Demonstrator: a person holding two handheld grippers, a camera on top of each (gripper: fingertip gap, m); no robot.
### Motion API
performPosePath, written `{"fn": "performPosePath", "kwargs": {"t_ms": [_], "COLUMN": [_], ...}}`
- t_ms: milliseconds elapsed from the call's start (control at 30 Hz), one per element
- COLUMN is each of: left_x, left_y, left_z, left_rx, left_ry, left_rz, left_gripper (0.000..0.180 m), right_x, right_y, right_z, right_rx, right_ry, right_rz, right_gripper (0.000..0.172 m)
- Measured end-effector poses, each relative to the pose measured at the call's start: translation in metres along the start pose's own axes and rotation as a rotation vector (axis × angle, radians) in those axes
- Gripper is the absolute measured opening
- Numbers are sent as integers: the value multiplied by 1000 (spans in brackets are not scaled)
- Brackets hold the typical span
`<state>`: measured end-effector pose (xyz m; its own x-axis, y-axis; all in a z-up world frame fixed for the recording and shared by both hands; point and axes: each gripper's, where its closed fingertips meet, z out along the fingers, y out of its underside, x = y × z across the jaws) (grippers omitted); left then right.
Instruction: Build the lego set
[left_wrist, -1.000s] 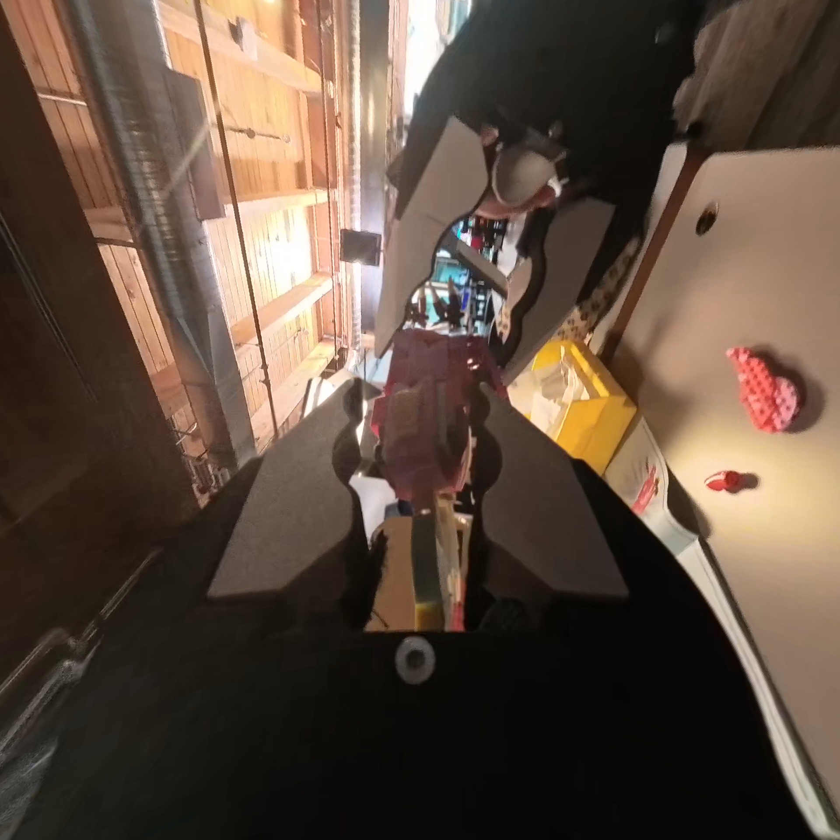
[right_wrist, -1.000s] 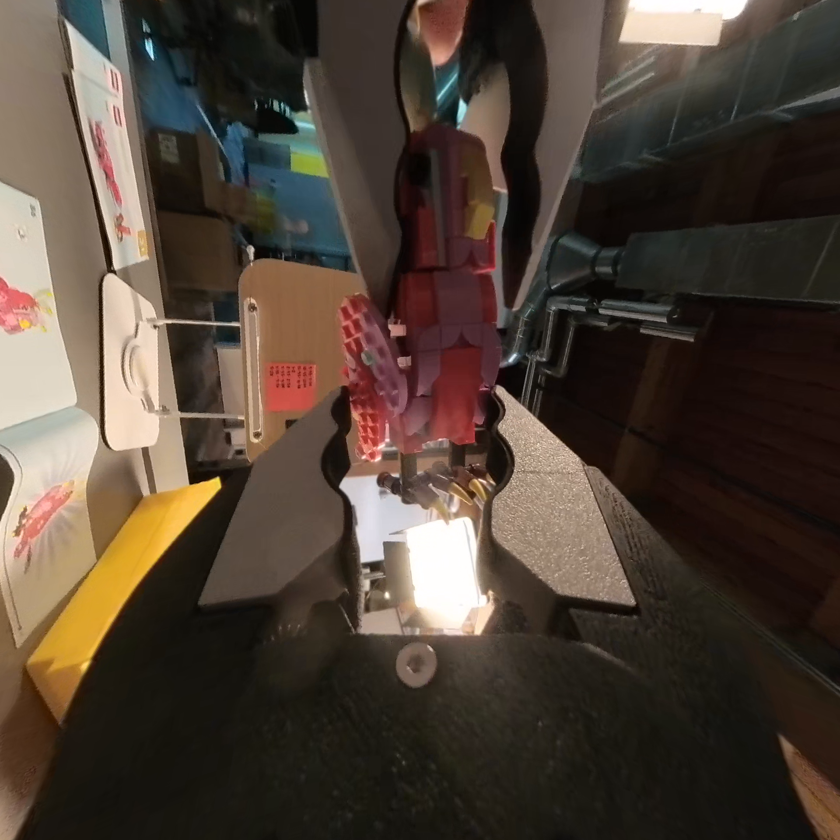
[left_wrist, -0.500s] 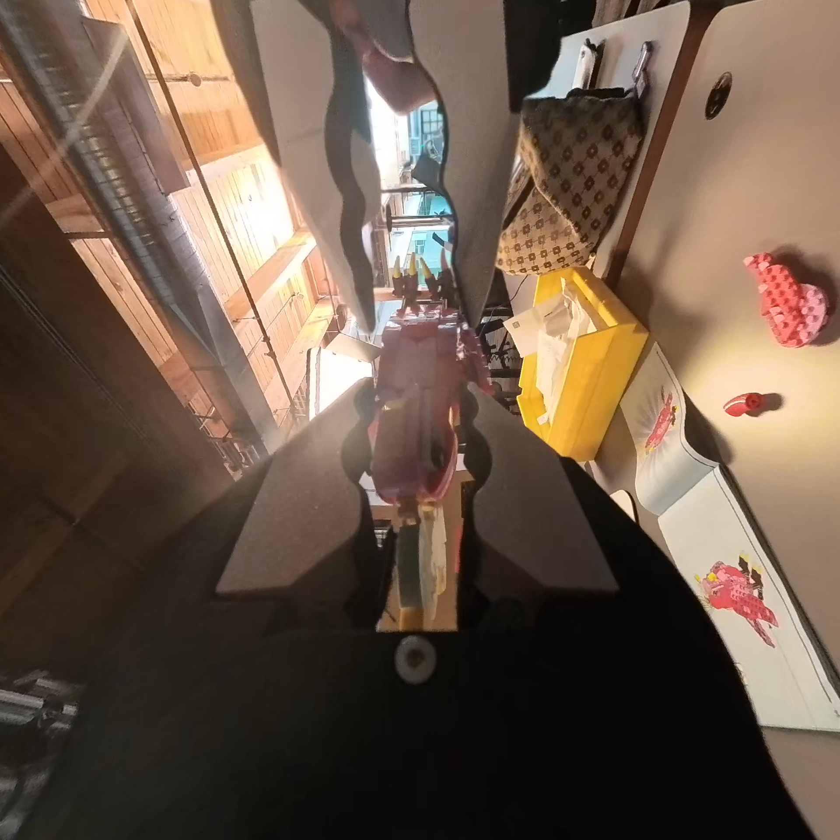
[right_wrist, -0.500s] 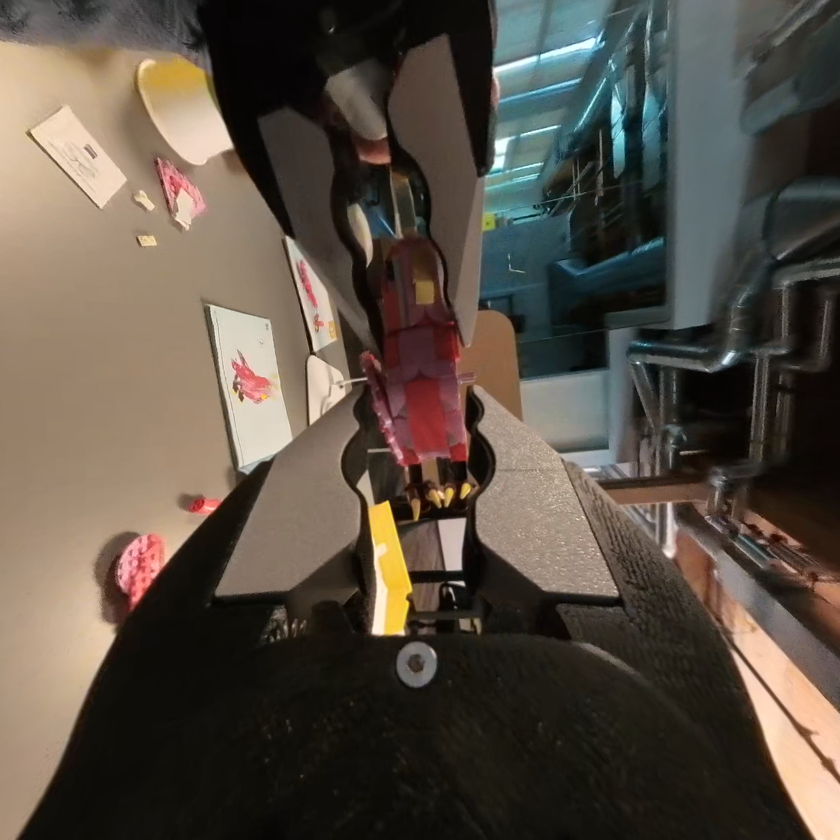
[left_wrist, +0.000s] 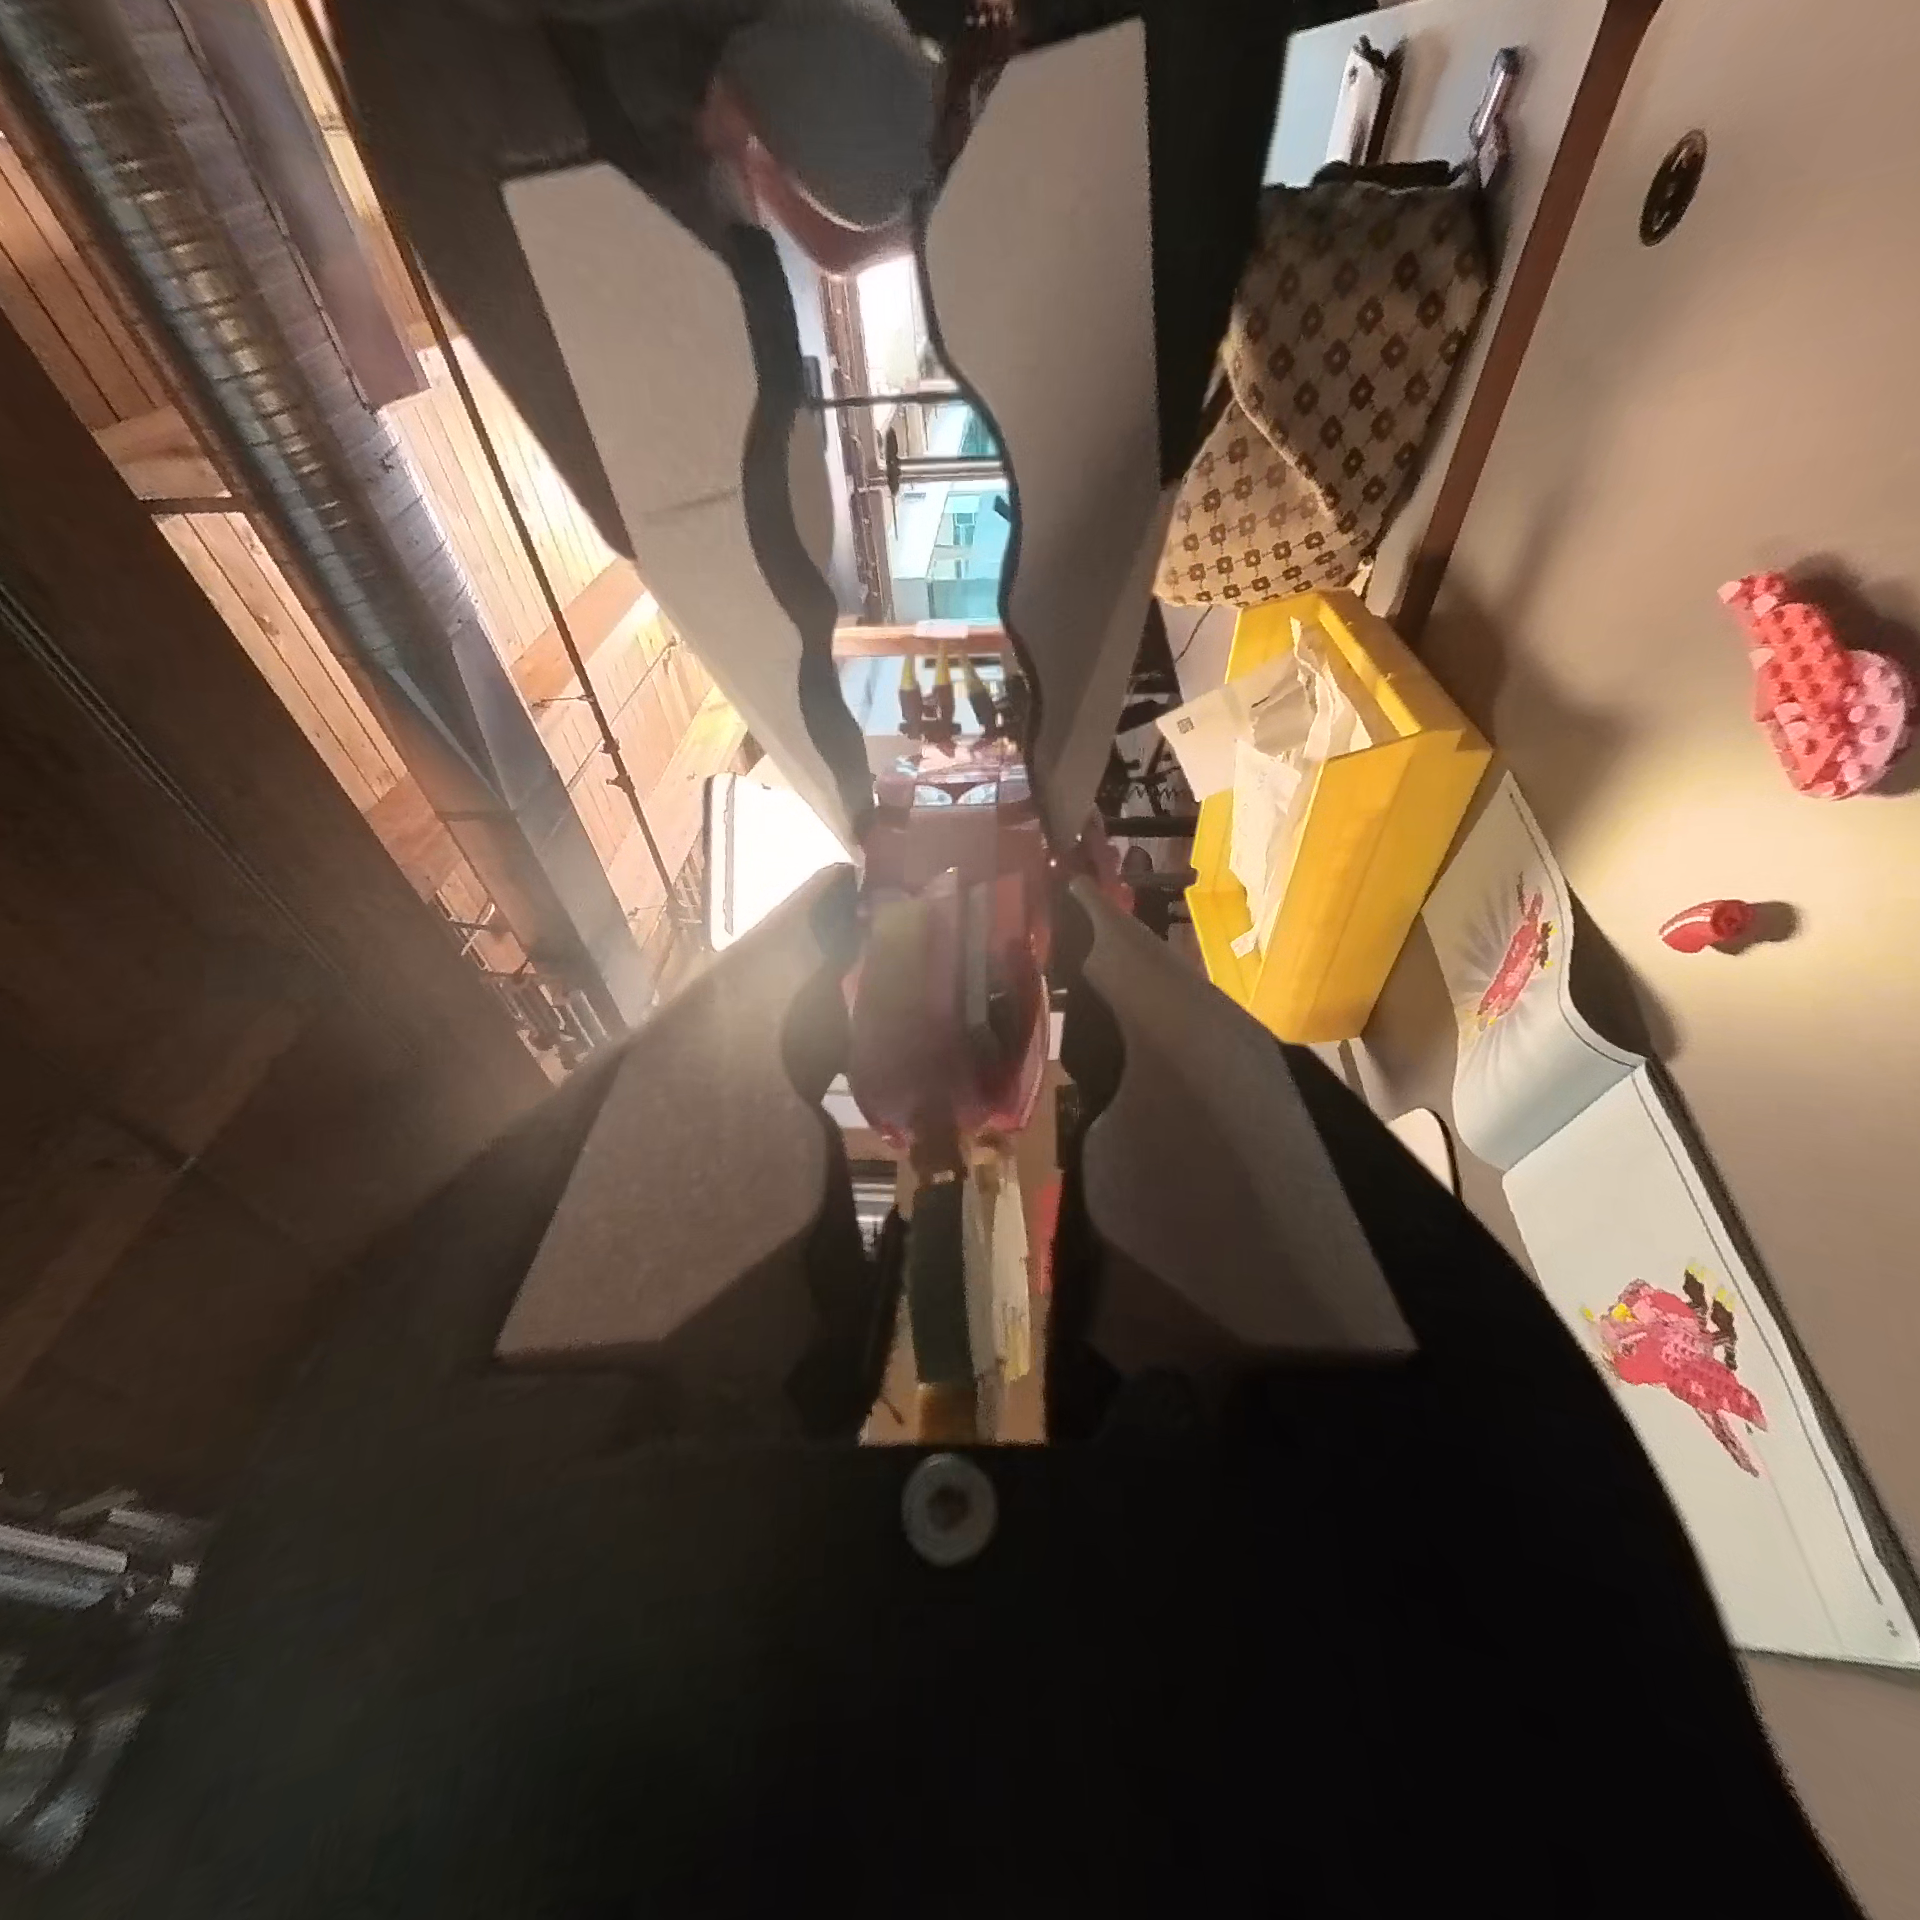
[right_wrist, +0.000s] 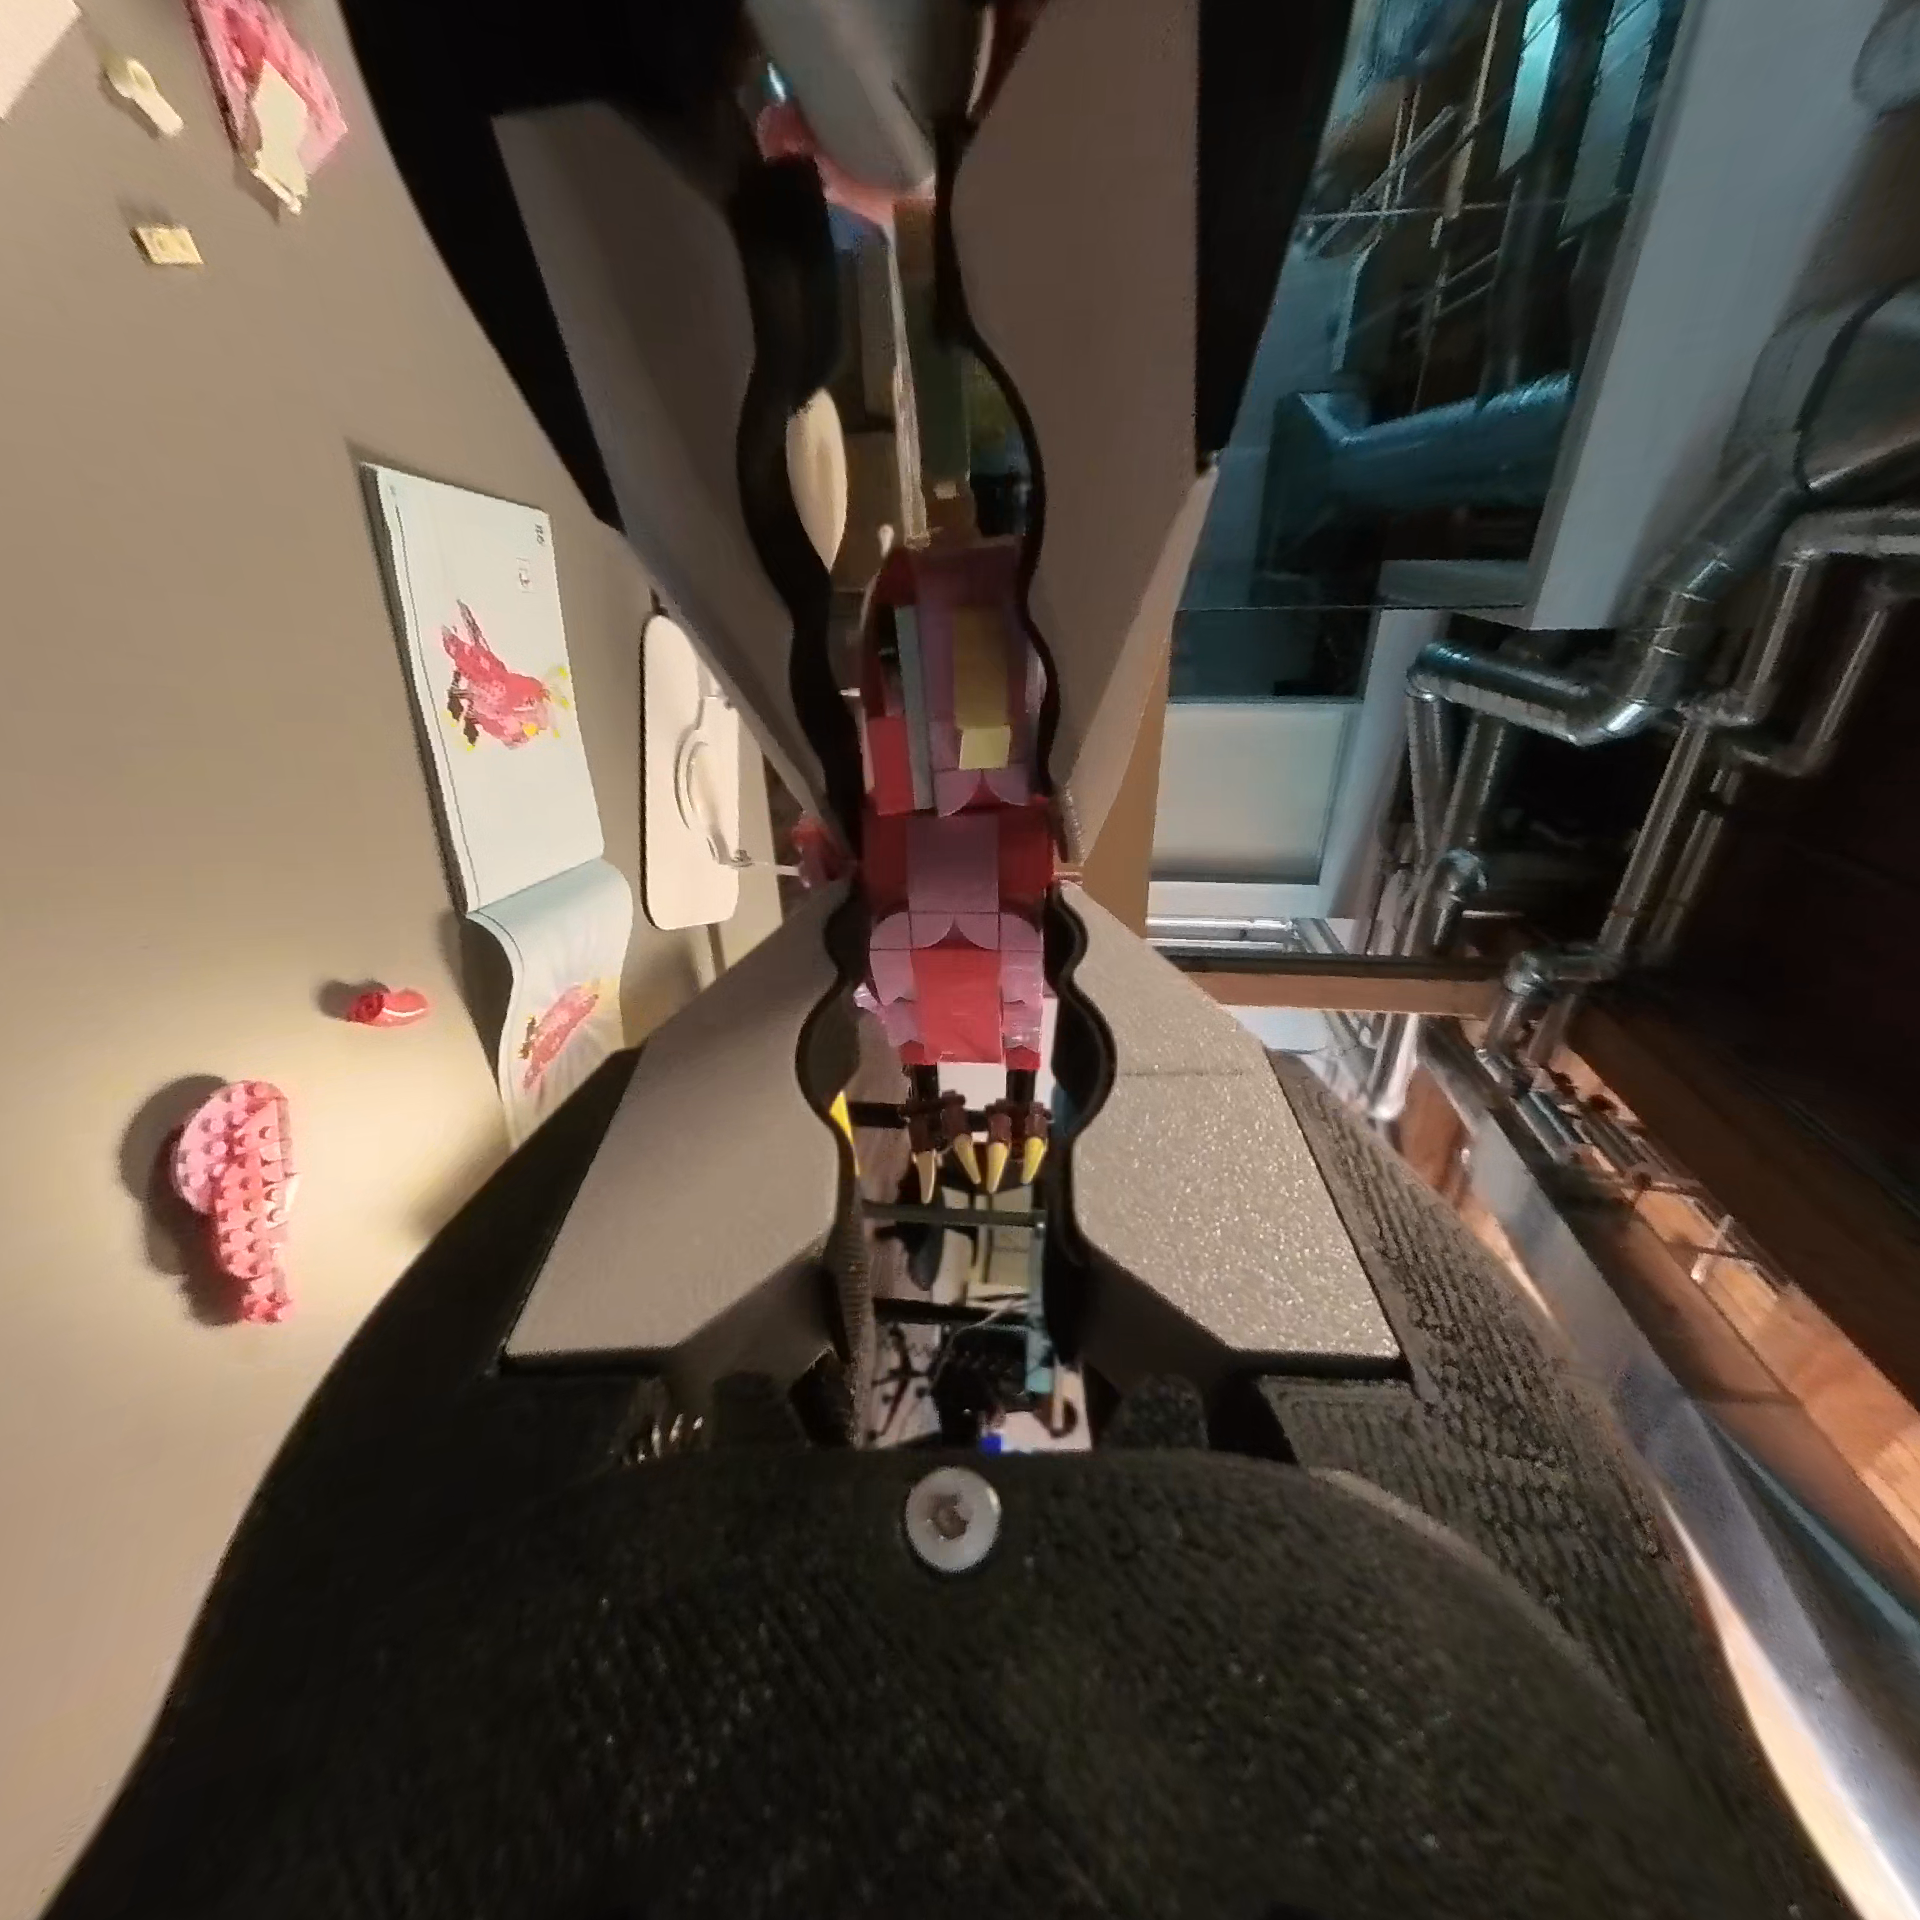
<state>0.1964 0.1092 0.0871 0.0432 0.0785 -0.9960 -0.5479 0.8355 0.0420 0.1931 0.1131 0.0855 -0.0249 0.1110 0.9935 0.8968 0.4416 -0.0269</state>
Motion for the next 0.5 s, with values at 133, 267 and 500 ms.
{"fn": "performPosePath", "kwargs": {"t_ms": [133,267,500], "left_x": [-4,-16,-45], "left_y": [-6,-23,-24], "left_z": [-3,-13,-50], "left_rx": [40,147,338], "left_ry": [-25,-87,-117], "left_rz": [-24,-85,-346], "left_gripper": [35,45,59], "right_x": [4,9,19], "right_y": [-3,0,2], "right_z": [-6,-15,-47], "right_rx": [57,103,472], "right_ry": [47,140,42], "right_rz": [-56,-124,297], "right_gripper": [31,30,31]}}
